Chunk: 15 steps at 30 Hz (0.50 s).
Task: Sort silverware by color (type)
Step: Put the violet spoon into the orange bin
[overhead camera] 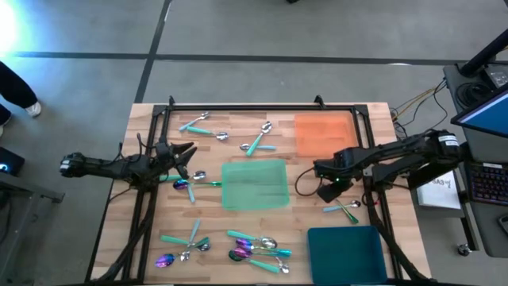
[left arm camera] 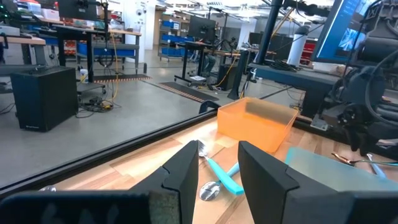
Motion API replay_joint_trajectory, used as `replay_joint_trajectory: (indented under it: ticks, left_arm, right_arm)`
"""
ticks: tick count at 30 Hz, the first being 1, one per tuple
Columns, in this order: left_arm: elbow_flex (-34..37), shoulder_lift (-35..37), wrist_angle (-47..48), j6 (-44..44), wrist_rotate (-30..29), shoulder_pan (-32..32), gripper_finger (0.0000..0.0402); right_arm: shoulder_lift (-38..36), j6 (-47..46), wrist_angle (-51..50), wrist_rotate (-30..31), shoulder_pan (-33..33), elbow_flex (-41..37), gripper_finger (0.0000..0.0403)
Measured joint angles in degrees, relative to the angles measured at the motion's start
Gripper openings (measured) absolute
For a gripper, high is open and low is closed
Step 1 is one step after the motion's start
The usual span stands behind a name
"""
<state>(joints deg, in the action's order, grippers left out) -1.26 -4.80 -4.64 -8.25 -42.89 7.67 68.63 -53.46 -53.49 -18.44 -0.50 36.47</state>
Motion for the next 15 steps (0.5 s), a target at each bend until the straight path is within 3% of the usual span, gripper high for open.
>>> replay_joint_trajectory:
  ticks: [15]
  left_arm:
    - [0.0,0.0,0.0,0.0,0.0,0.0,0.0098]
  right_arm:
    - [9.5,-0.2,0.4,0.4,4.3,0.0,0.0118]
